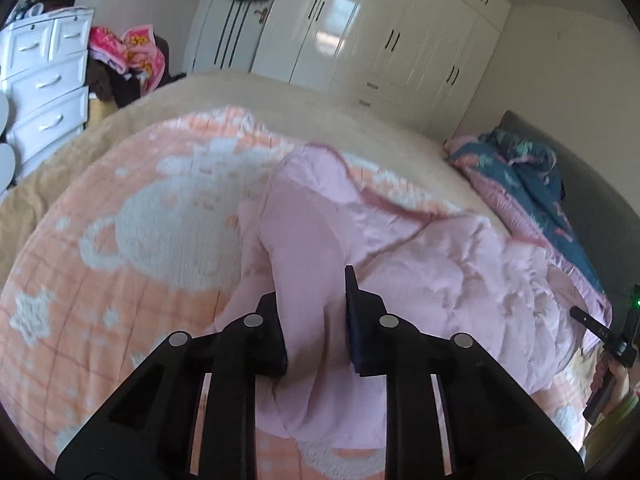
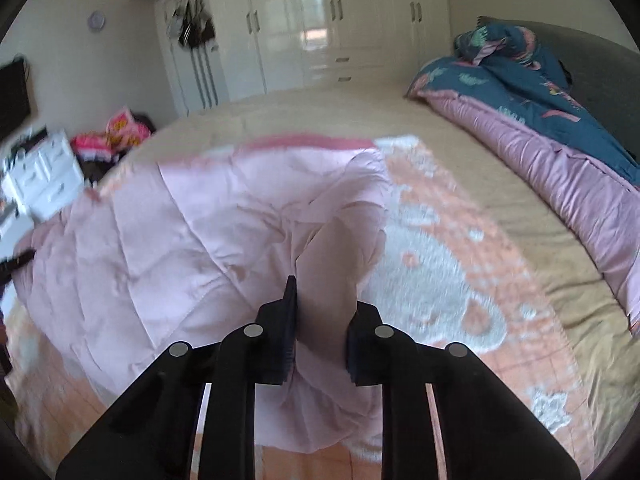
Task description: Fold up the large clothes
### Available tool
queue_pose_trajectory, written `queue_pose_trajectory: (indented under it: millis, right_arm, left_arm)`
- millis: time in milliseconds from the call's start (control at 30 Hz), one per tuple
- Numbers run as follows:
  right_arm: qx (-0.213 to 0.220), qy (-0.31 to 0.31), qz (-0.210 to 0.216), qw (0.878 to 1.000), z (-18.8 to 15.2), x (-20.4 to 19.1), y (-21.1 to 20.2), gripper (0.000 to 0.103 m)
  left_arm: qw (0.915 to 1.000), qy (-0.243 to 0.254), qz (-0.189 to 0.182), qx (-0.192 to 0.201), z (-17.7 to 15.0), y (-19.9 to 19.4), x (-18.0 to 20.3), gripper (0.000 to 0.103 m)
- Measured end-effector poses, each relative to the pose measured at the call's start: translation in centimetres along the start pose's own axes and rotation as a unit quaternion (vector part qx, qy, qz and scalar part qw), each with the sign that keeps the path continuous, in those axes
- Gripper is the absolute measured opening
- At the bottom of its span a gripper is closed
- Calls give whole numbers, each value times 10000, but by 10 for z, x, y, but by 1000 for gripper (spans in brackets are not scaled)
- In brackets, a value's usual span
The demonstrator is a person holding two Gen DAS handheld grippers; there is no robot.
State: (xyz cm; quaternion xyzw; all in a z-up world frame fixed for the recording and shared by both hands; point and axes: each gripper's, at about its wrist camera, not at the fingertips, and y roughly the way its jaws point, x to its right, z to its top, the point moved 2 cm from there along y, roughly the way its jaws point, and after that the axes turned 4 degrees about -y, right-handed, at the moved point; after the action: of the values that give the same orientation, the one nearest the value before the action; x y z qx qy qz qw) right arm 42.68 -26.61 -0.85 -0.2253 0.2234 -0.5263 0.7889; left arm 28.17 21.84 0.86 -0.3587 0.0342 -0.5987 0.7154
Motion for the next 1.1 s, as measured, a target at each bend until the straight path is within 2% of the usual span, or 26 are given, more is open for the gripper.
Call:
queue_pose_trajectory:
  millis: [100,333,600,733,800,967,1033,1100]
  right_arm:
    - [69,111,-100,9999,17,3,11,17]
    - [-415,462,-466,9970,25,12,67,16]
    - [-750,698,-656,9926,18,23,109,16]
    - [-934,818,-869,9884,10,30,126,16]
    - [-970,1049,-817,9864,4,35,133,16]
    - [-1010,790,-976,9869,3,29,135,16]
    - [-1038,902,-996,9855,3,32,133,19]
    - [-1053,909,-1040,9848,2,33,131,29]
  left_arm:
    - [9999,87,67,115,15,9,5,13]
    - [9990,302,259,213,29,38,2,13]
    - [9990,-21,434,64,24,78,-13,13]
    - [9982,-92,577,-119,19,95,-19,13]
    - [9978,-106,605,-241,17,103,-21,14]
    - [9973,-94,653,-323,14,107,-22,15]
    - [9967,-58,717,-375,14,106,-20,16]
    - [9963,-23,752,-418,15,106,-20,17]
